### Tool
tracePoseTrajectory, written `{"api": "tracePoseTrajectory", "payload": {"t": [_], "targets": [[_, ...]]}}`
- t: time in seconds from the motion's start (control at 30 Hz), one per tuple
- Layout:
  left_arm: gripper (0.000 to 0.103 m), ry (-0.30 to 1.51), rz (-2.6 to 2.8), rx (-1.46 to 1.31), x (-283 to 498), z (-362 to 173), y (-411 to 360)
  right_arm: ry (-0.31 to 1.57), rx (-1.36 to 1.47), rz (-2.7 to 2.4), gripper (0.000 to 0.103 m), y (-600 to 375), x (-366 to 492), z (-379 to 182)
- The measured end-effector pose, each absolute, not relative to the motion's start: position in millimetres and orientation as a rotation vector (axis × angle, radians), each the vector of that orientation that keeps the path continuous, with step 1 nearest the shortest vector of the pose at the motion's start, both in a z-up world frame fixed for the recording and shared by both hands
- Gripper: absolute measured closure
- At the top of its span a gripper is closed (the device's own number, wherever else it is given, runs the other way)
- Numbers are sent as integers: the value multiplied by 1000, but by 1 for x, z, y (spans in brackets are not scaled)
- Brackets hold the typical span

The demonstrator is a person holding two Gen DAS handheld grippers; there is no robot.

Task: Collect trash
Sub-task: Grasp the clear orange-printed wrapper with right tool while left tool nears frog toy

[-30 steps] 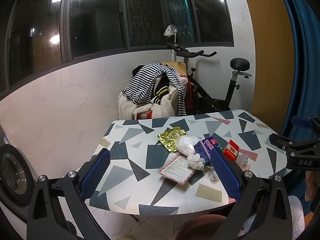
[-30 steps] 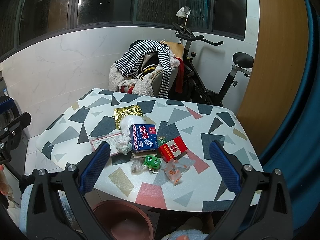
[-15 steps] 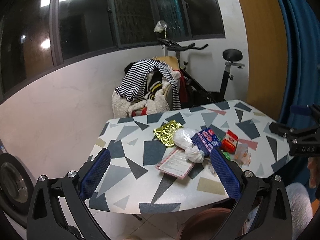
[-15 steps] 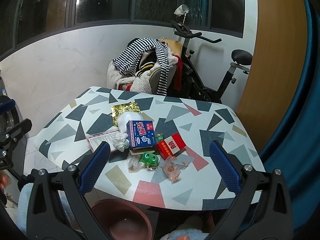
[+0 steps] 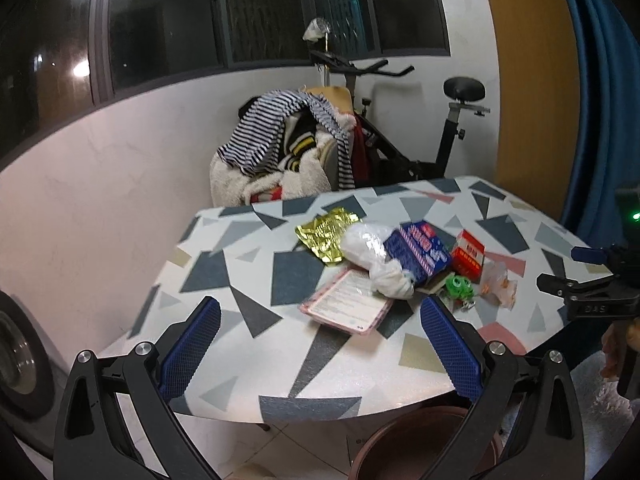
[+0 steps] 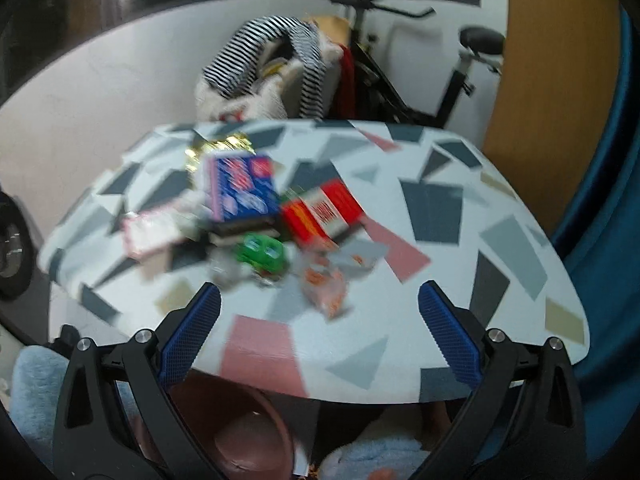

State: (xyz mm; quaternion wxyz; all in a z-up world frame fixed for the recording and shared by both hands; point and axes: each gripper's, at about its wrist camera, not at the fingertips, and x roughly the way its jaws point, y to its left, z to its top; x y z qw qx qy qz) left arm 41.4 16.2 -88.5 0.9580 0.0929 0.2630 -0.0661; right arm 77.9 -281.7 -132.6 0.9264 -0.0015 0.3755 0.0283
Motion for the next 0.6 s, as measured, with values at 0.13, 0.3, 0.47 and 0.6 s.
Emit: {"api": "tracePoseTrajectory", "payload": {"t": [0.13,0.3,0.47,0.6], "targets": [[5,599,-112,213,59,-109,15,799,5,75,6,-289,95,-162],[5,652,-97,177,74,-128,18,792,-3,122,7,-285,118,-184],[5,711,-118,122,83,-141,20,795,83,107,7,-290,144,-203],[5,713,-110,117,85,-145,21,839,215,167,36,-302,160,-223]]}}
